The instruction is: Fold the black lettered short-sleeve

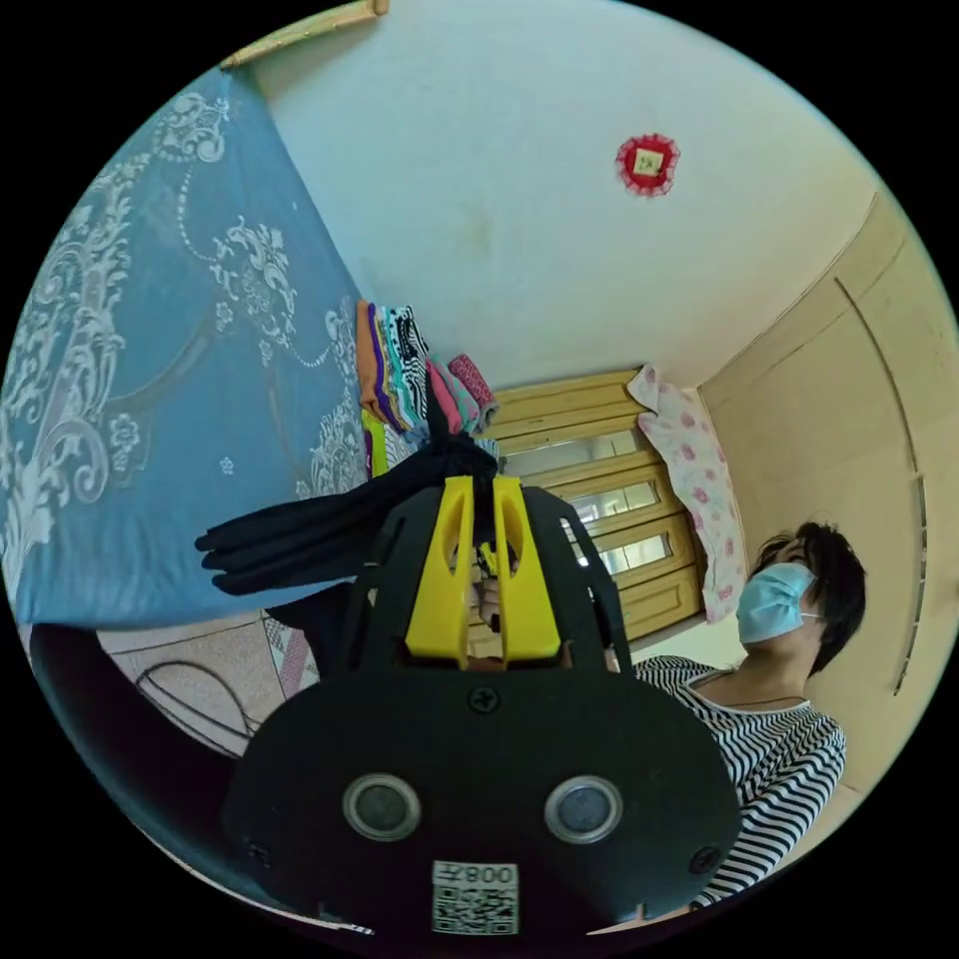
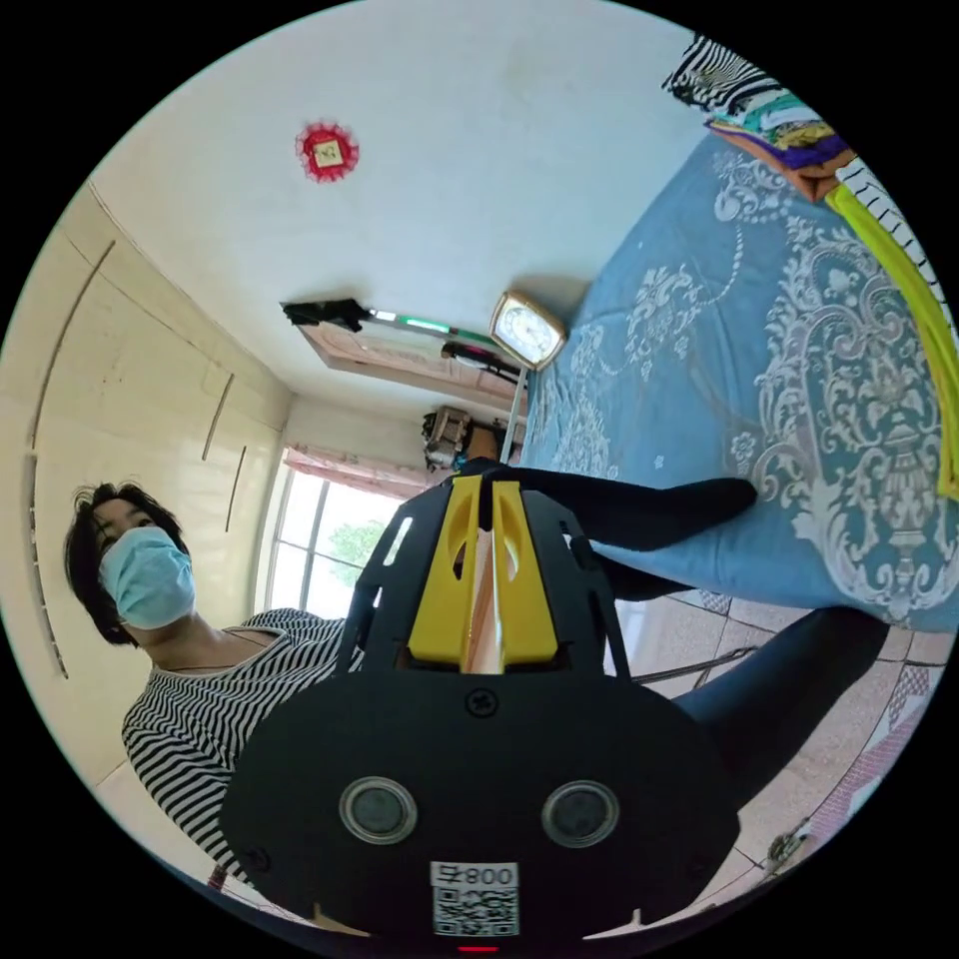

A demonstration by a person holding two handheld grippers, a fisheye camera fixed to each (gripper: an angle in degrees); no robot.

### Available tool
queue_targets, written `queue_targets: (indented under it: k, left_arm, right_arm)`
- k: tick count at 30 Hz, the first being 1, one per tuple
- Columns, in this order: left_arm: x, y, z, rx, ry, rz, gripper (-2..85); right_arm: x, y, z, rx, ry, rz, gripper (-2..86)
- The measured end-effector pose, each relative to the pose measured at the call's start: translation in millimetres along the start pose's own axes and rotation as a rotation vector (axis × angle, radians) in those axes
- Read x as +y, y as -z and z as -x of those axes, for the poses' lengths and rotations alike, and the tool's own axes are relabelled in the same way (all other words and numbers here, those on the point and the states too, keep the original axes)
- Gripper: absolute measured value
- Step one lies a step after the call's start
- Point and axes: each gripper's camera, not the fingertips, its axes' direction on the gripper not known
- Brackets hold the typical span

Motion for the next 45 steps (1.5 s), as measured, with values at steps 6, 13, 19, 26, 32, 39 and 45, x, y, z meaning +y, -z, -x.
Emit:
queue_targets:
  k: [6,13,19,26,32,39,45]
  left_arm:
    - [-196,-138,-17,-0.034,-0.047,0.089,3.3]
    - [-475,-307,-136,-0.014,-0.348,0.015,3.3]
    - [-615,-451,-190,-0.047,-0.553,0.012,3.4]
    - [-681,-628,-40,-0.173,-0.294,0.214,3.3]
    - [-703,-683,-6,-0.141,-0.235,0.283,3.3]
    - [-733,-733,-69,-0.304,-0.396,0.388,3.3]
    - [-753,-736,-92,-0.276,-0.328,0.346,3.1]
  right_arm:
    - [-99,112,-31,0.061,0.031,-0.104,1.4]
    - [-316,236,12,0.109,0.256,-0.157,1.5]
    - [-440,339,48,0.347,0.417,-0.209,1.6]
    - [-484,431,-143,0.597,0.029,-0.196,1.6]
    - [-464,478,-239,0.528,-0.064,-0.236,1.4]
    - [-465,499,-247,0.601,-0.049,-0.223,1.5]
    - [-451,511,-255,0.584,-0.079,-0.286,1.5]
